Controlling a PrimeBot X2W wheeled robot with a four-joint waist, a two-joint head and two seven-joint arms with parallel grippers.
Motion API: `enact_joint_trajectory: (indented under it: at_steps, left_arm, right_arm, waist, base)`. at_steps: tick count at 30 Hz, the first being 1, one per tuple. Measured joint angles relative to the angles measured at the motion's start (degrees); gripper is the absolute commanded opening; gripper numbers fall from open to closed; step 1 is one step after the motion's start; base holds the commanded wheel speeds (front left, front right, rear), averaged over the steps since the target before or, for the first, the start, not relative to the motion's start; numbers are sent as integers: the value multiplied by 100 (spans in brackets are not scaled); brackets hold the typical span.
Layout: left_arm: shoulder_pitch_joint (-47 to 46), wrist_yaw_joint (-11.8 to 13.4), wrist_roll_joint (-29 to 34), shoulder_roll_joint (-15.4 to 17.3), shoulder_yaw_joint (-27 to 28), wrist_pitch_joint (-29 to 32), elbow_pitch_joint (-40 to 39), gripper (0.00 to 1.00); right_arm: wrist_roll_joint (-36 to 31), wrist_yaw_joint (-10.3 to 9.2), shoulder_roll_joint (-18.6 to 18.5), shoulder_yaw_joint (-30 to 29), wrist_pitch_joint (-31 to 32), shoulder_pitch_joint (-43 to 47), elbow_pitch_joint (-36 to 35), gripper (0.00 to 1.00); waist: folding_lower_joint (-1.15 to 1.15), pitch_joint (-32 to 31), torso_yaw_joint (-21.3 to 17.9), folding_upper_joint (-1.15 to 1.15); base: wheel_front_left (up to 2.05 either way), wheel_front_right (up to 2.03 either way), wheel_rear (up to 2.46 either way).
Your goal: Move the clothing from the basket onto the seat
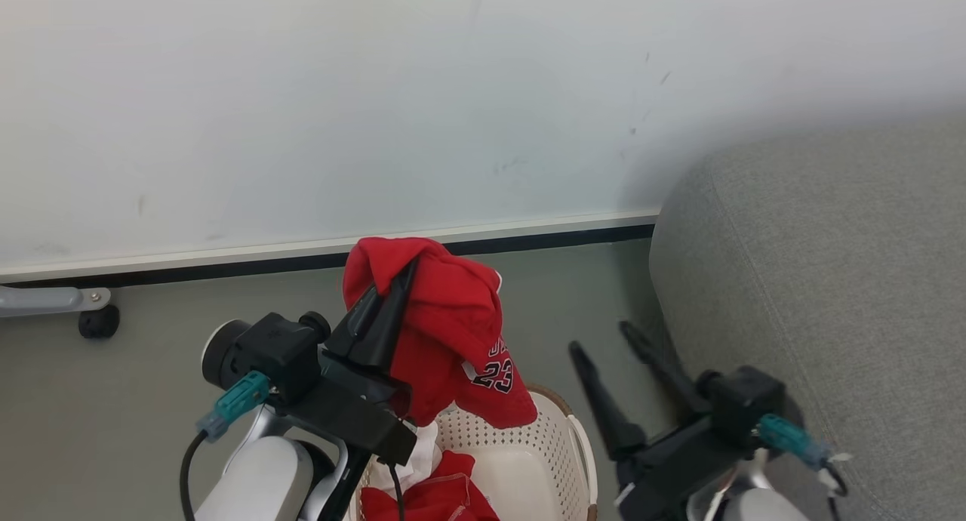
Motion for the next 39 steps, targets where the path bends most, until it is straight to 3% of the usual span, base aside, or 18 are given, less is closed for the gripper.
enact_joint_trajectory:
  at_steps: [10,24,25,26,27,39]
  left_arm:
    - [-12,3,-2,-35,-93,186,-55,0]
    - [-90,-4,-2,-179,-287,344,-58,0]
    - [-90,-4,-2,-179,-287,344,-58,0]
    - [-91,-5,-2,-183,-293,345,-58,0]
    - [-93,-5,-2,-183,-299,345,-57,0]
    - [-101,-8,-7,-193,-321,377,-59,0]
  right_arm:
    - [0,367,514,805,229,-410,133,100]
    - [225,467,583,1246,215,-1315,953,100]
    - [225,467,583,1246,215,-1315,953,51]
    - [313,467,579,1319,169,-1406,1039,16]
    - [367,466,571,1413,140,-1461,1059,0]
    - [922,305,576,1871,-215,-1811,1271,0]
  waist:
    - [0,20,64,0]
    - [0,57,214,0]
    - [0,57,214,0]
    - [0,61,232,0]
    - [0,63,240,0]
    - [0,74,304,0]
  base:
    - [0,0,0]
    - [0,0,0]
    - [0,0,0]
    - [0,0,0]
    - [0,0,0]
    - [0,0,0]
